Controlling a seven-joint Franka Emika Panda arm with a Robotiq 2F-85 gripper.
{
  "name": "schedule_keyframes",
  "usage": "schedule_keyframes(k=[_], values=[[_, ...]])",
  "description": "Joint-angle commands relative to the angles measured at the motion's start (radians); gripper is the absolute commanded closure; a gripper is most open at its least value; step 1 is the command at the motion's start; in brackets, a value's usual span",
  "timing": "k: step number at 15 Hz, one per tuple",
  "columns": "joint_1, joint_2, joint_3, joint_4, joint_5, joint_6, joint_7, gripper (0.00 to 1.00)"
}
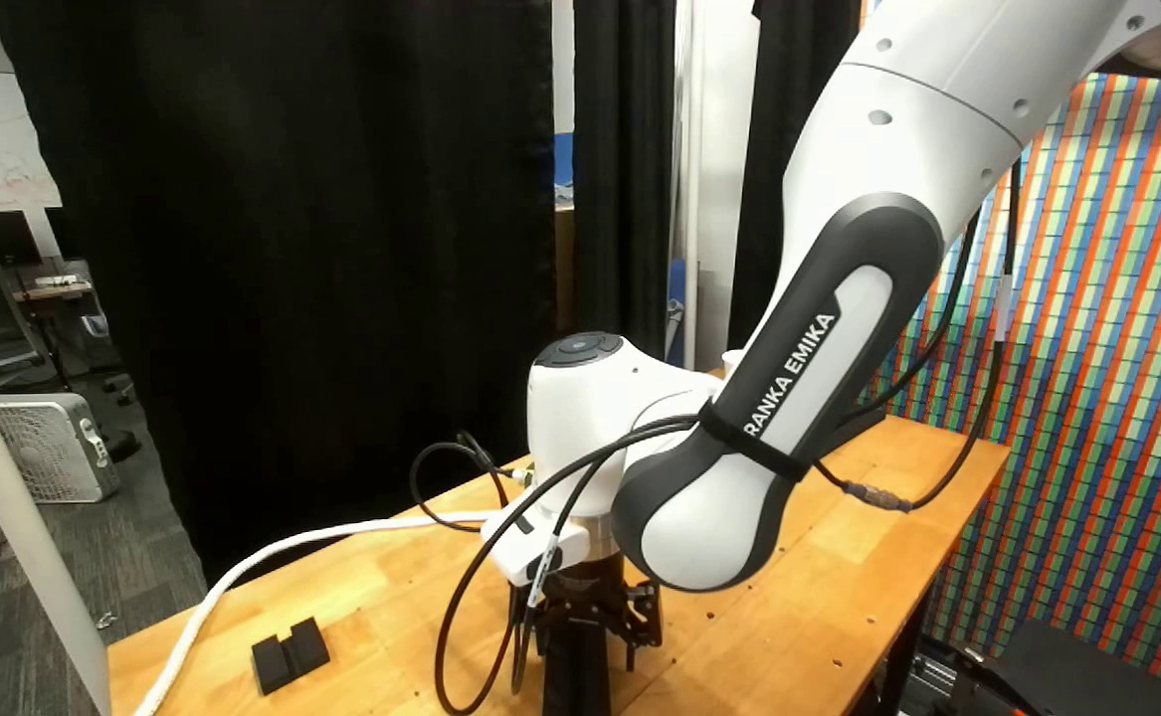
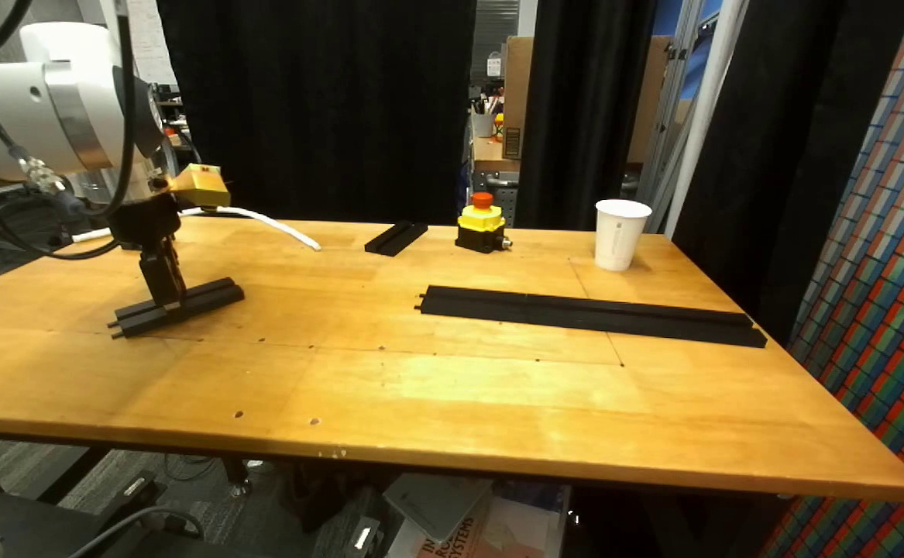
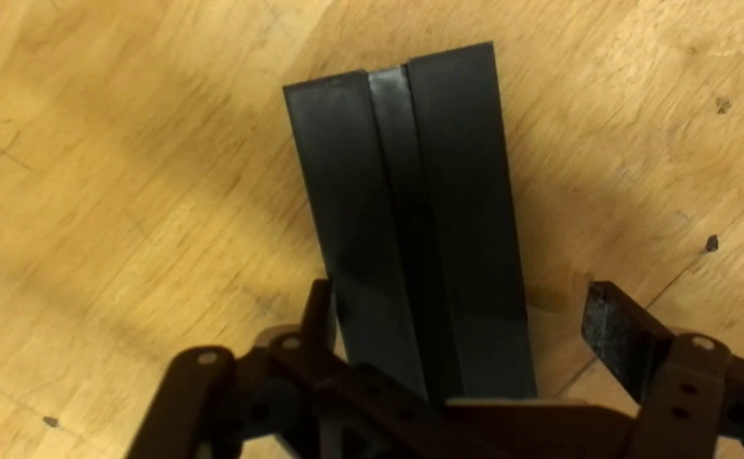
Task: Connect the four black pieces together
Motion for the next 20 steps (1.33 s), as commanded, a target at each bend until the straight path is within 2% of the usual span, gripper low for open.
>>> schedule_keyframes(k=[1,7,9,12,16,20], values=[[0.008,0.004,0.013,0.015,-0.001,0.01,-0.009,0.0],[0.019,0.025,0.017,0.034,-0.003,0.001,-0.006,0.0],[0.017,0.038,0.017,0.044,-0.001,-0.003,-0.011,0.27],[0.018,0.054,0.012,0.057,-0.008,-0.007,-0.006,0.51],[0.02,0.053,-0.01,0.068,-0.017,-0.028,0.033,0.52],[-0.007,0.045,-0.05,0.079,-0.008,-0.055,0.065,0.52]])
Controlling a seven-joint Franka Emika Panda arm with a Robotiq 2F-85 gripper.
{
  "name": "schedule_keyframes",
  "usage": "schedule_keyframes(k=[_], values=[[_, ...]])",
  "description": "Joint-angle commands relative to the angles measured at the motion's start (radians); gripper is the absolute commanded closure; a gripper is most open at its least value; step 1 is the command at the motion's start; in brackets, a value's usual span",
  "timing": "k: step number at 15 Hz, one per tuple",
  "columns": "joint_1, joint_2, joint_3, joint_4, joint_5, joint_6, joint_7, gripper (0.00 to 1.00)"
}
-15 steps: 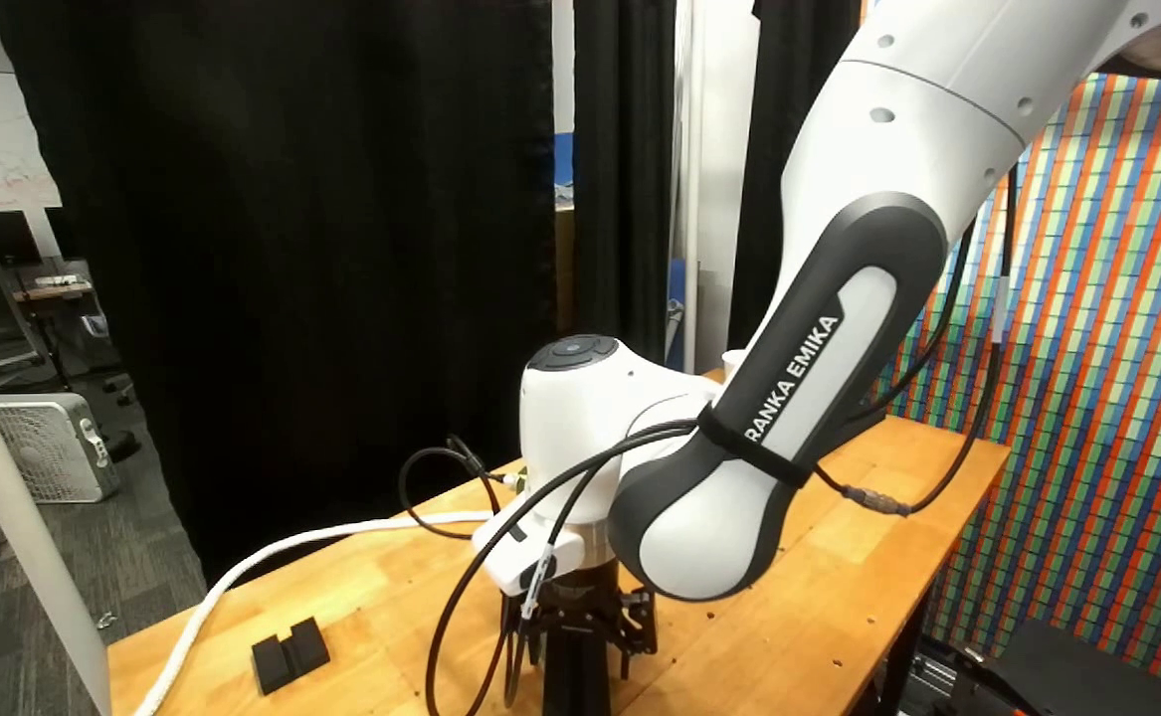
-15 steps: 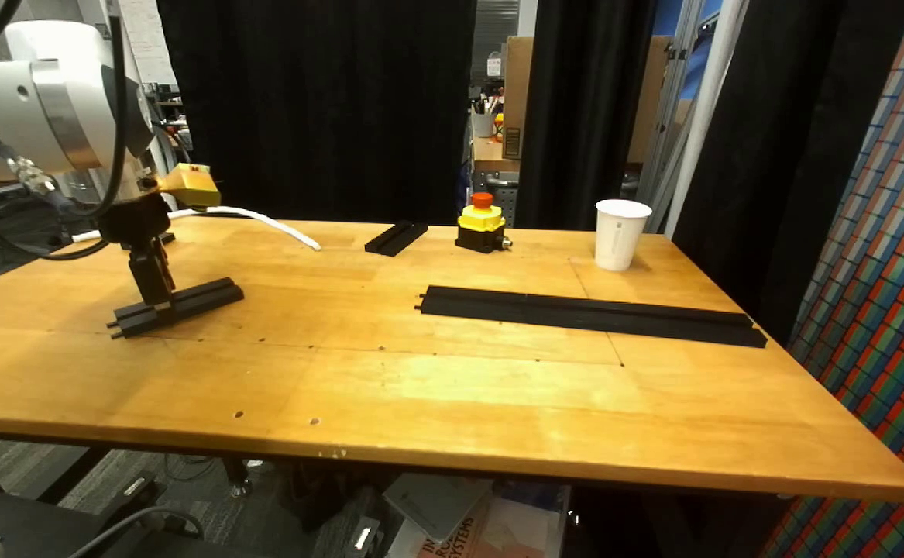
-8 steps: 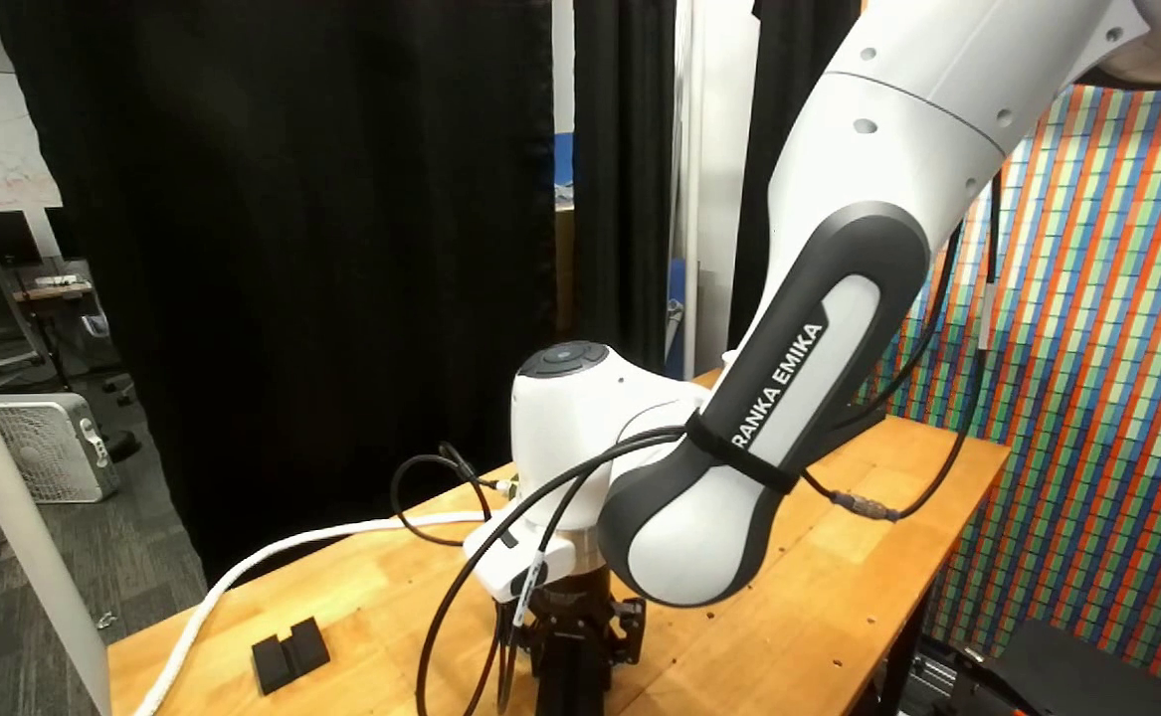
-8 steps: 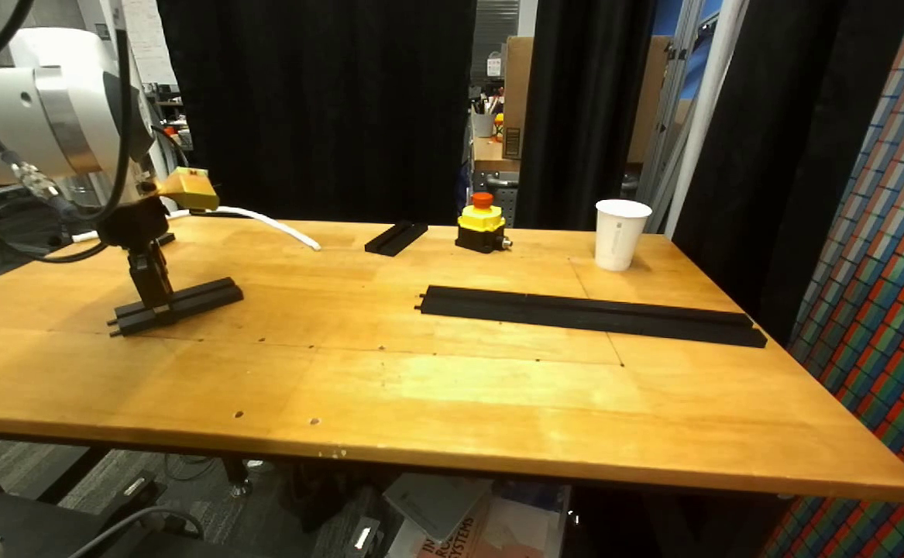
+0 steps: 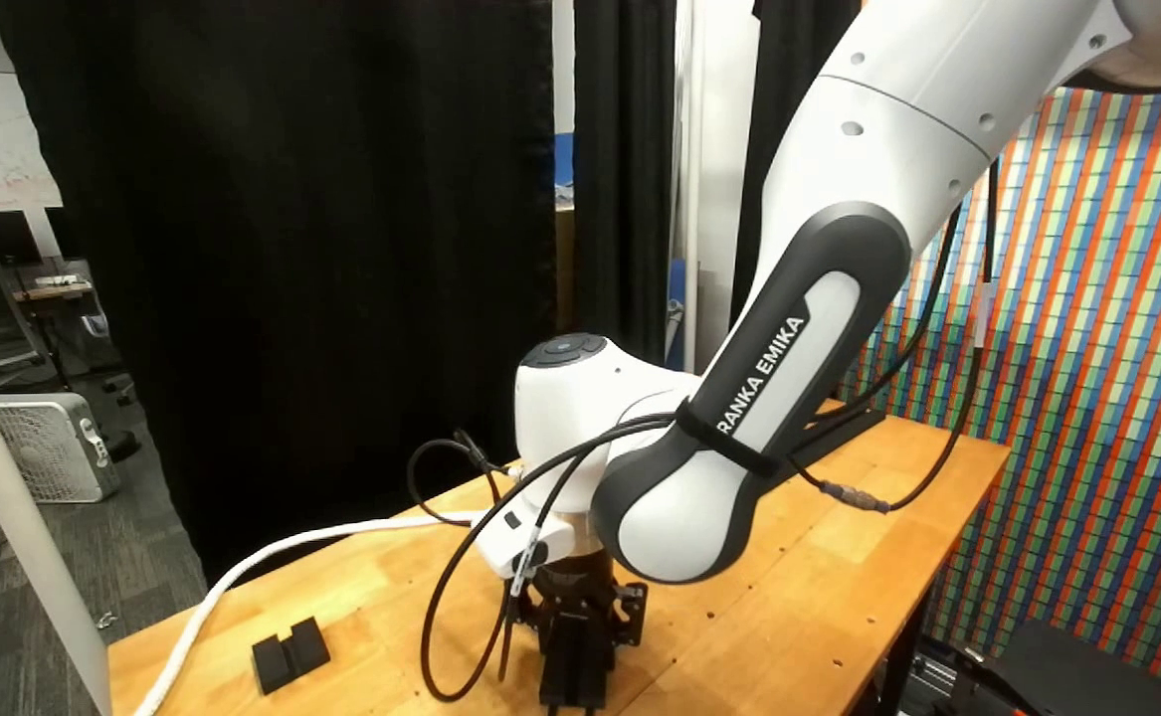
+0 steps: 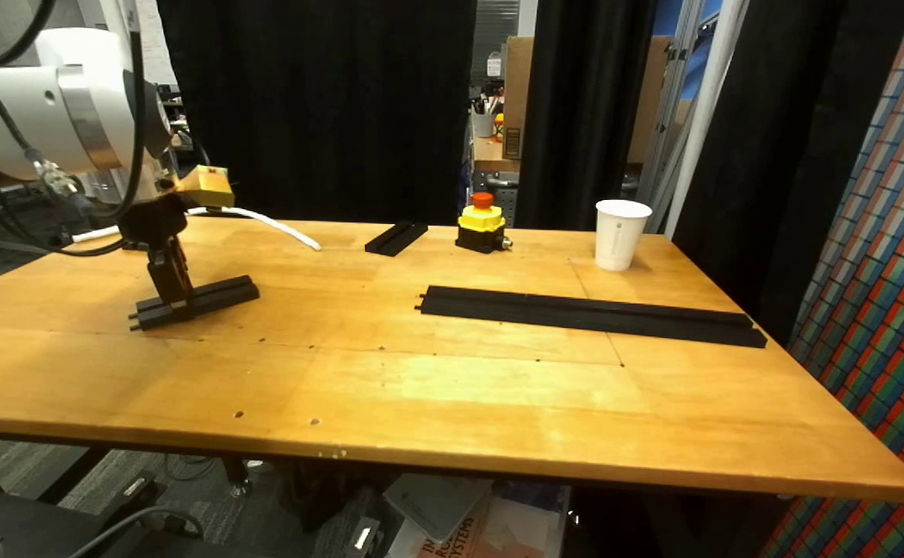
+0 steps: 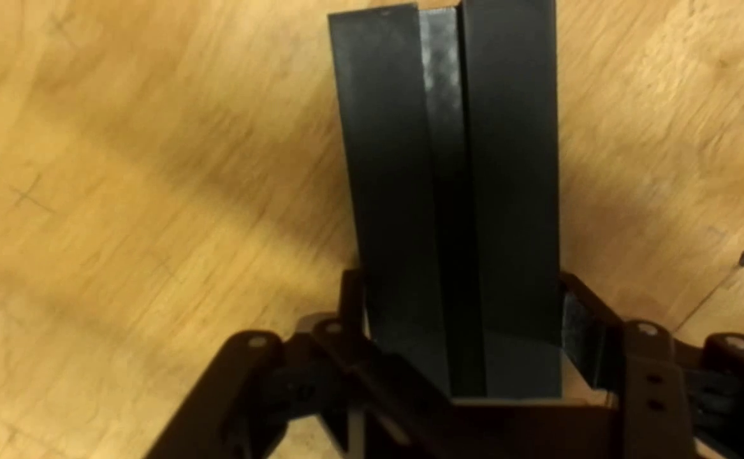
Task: Connect the four black pieces together
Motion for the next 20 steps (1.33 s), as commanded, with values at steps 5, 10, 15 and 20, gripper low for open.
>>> schedule_keyframes(k=[5,10,15,20], values=[[-0.092,-0.008,-0.071,0.038,0.026,-0.058,0.017,0.52],[-0.161,-0.023,-0.104,0.055,0.066,-0.09,0.025,0.52],[-0.208,-0.026,-0.125,0.083,0.134,-0.134,0.043,0.52],[-0.225,-0.021,-0.141,0.115,0.183,-0.204,0.098,0.52]])
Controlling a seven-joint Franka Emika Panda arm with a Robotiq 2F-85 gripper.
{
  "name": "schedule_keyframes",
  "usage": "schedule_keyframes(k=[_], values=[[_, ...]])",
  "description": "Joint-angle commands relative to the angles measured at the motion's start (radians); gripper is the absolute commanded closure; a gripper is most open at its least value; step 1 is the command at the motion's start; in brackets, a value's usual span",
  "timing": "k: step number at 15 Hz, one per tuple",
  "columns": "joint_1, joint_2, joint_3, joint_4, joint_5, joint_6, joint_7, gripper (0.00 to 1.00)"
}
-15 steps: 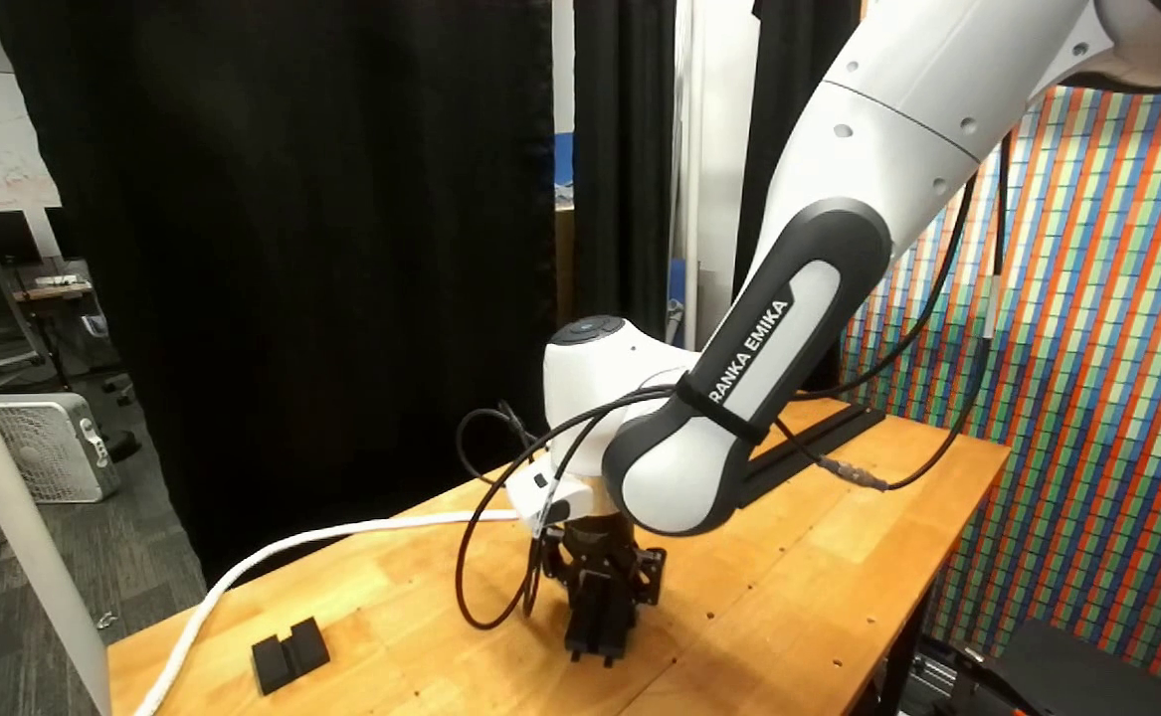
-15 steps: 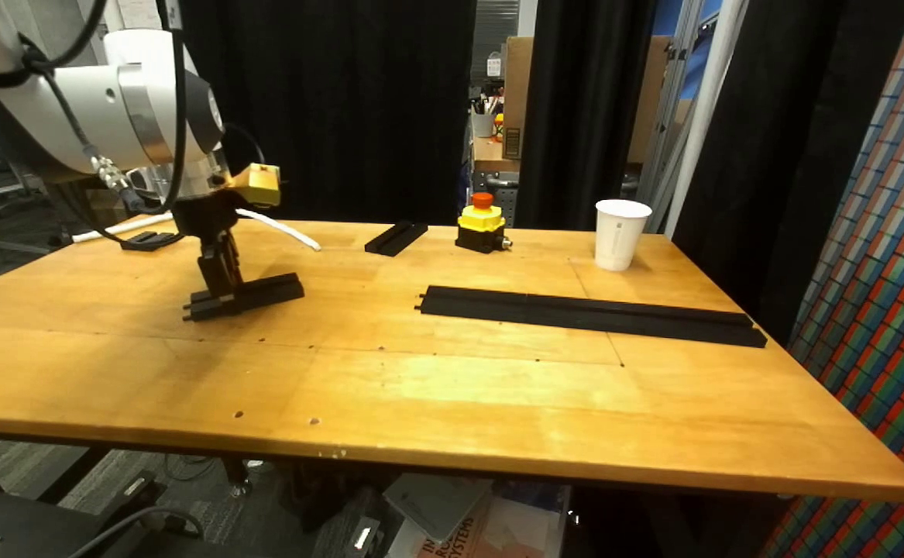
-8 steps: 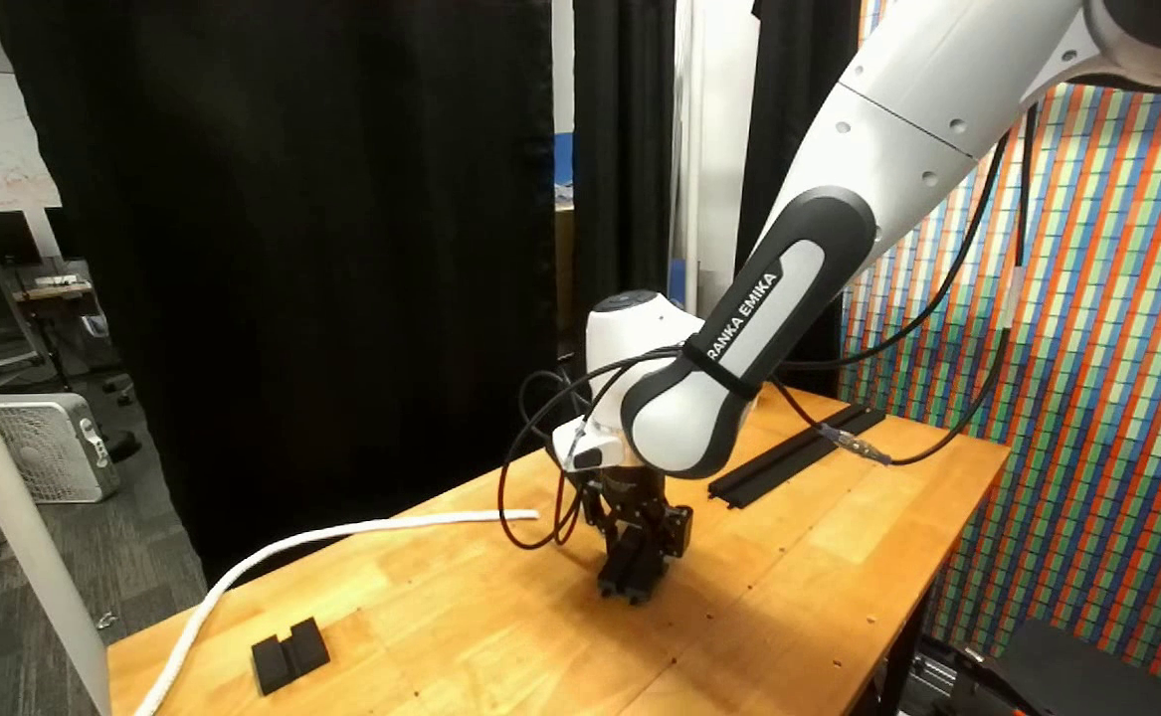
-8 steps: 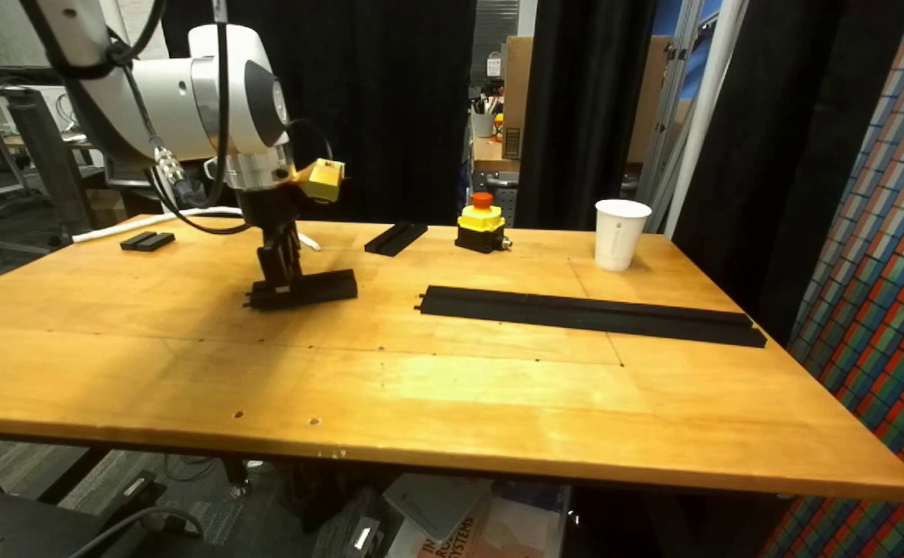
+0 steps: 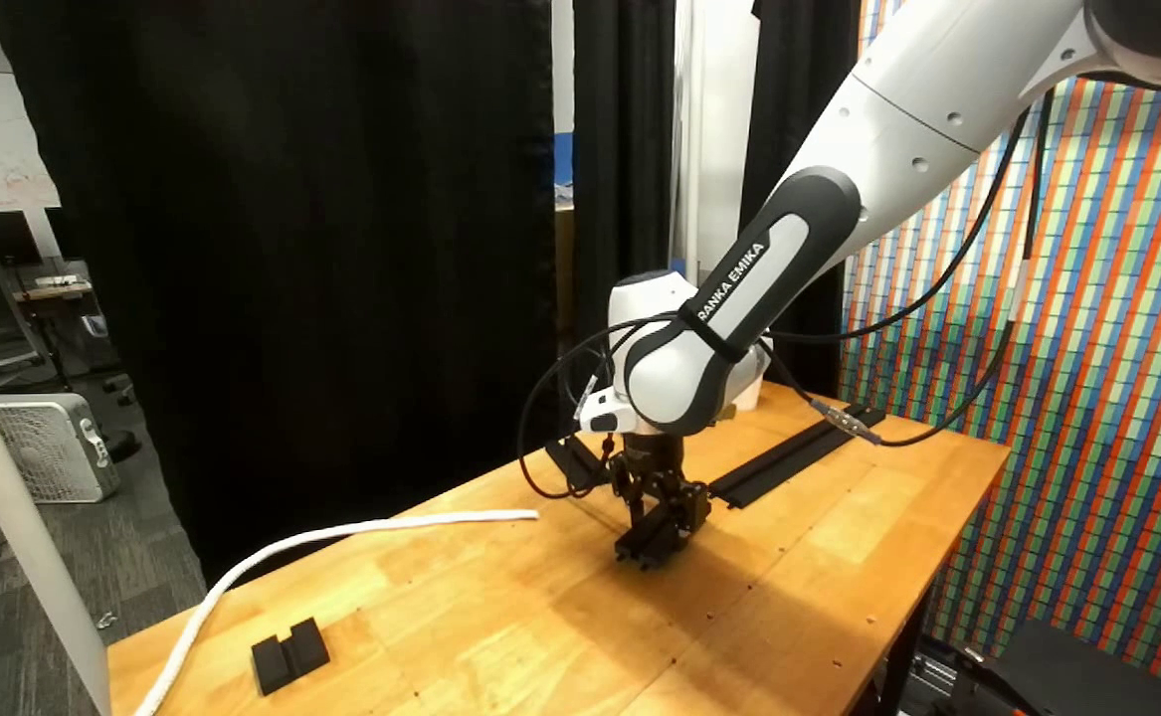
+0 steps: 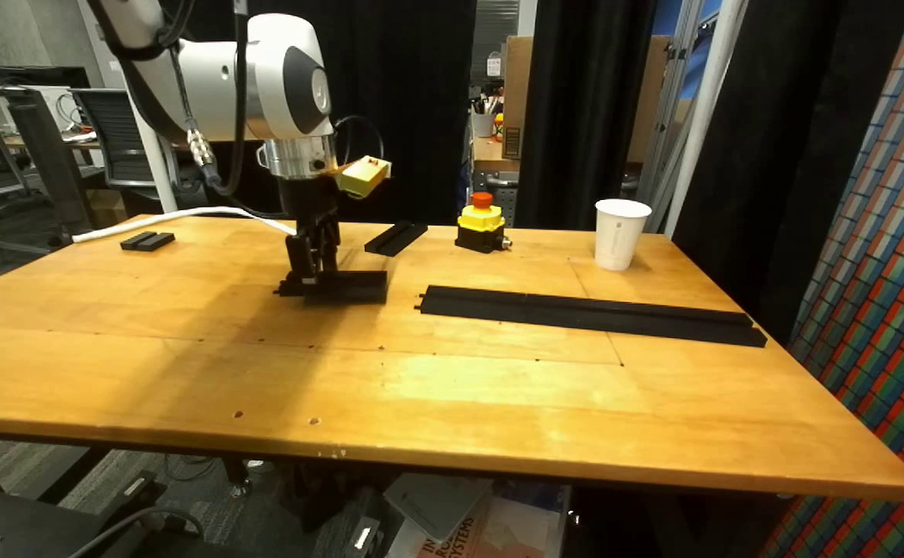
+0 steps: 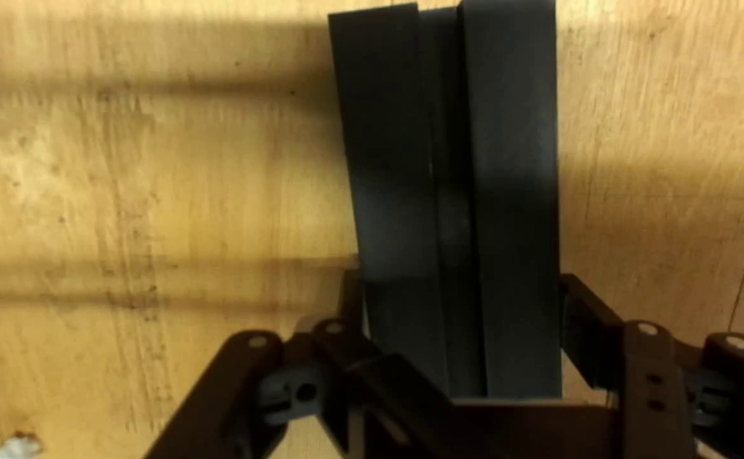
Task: Connect the four black pieces together
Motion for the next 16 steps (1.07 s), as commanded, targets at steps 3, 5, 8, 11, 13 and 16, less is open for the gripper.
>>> schedule_keyframes(k=[3,5,8,11,13,16], values=[[-0.012,-0.022,-0.005,0.018,0.048,-0.046,0.032,0.52],[-0.018,-0.023,-0.006,0.015,0.057,-0.045,0.029,0.52],[-0.033,-0.02,-0.009,0.01,0.068,-0.037,0.014,0.52],[-0.052,-0.022,-0.015,0.005,0.08,-0.033,0.005,0.52],[-0.064,-0.024,-0.017,0.003,0.086,-0.033,-0.001,0.52],[-0.078,-0.024,-0.019,-0.001,0.093,-0.031,-0.007,0.52]])
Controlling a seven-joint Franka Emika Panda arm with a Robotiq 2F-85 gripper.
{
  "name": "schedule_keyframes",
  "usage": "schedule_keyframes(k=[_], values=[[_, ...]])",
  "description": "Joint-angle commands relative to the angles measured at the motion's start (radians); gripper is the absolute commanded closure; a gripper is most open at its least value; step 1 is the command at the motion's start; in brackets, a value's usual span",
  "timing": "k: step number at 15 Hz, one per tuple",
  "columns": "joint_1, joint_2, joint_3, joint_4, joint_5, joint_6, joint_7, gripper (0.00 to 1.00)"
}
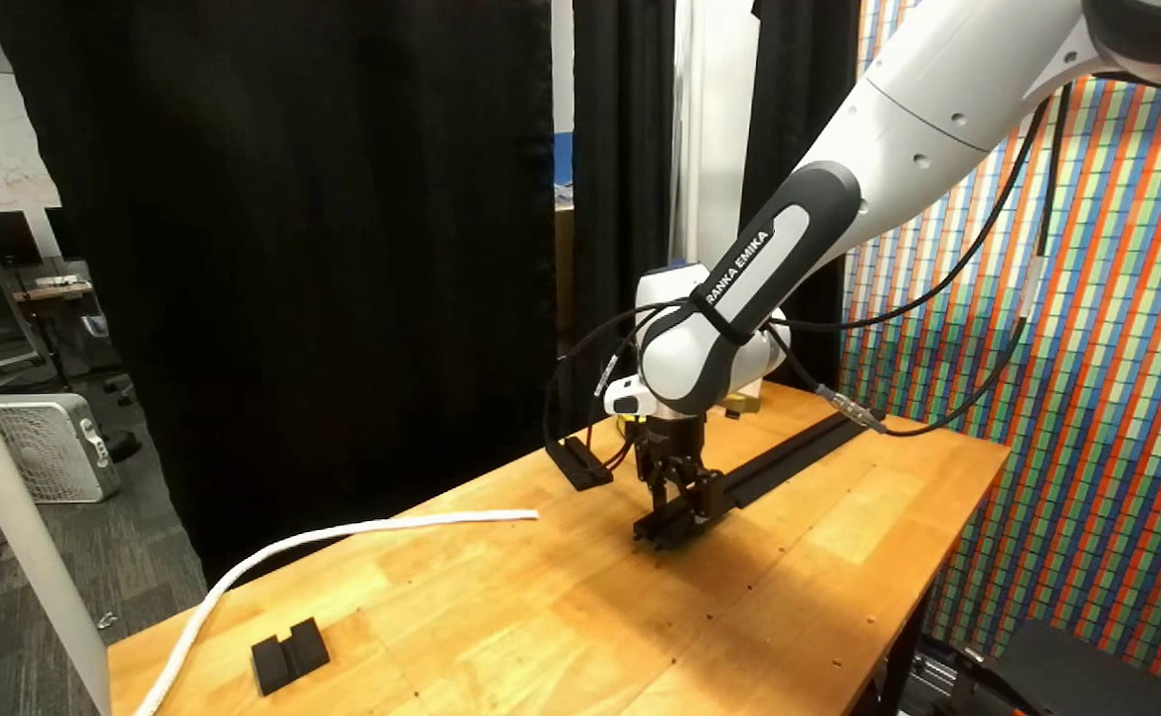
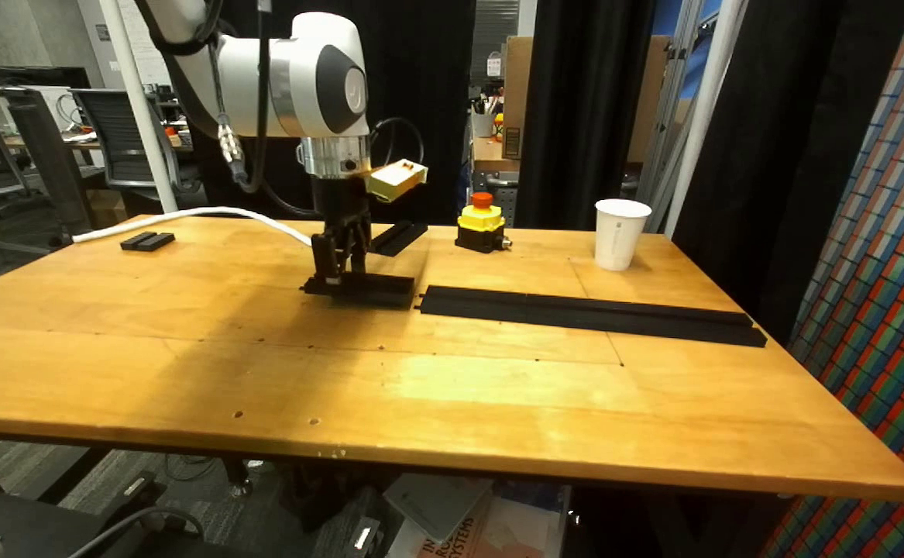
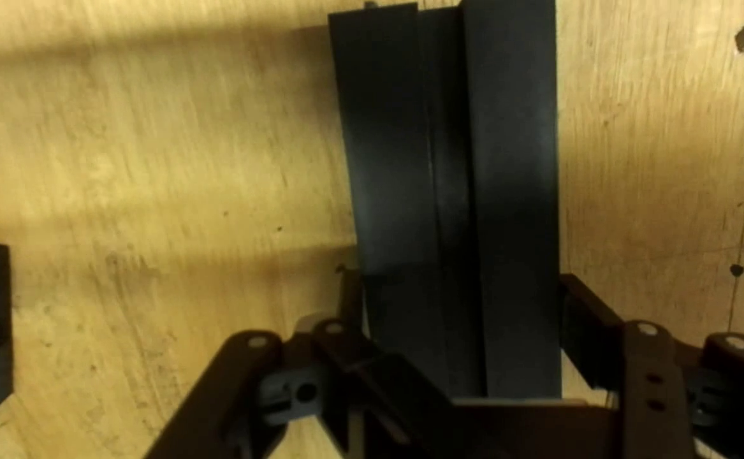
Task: Connect the four black pieces together
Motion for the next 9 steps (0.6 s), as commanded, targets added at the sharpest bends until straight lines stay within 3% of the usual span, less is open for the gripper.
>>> schedule_keyframes(k=[1,9], values=[[-0.013,-0.023,-0.004,-0.01,0.033,-0.011,-0.029,0.52],[-0.026,-0.017,-0.007,-0.02,0.033,-0.008,-0.033,0.52]])
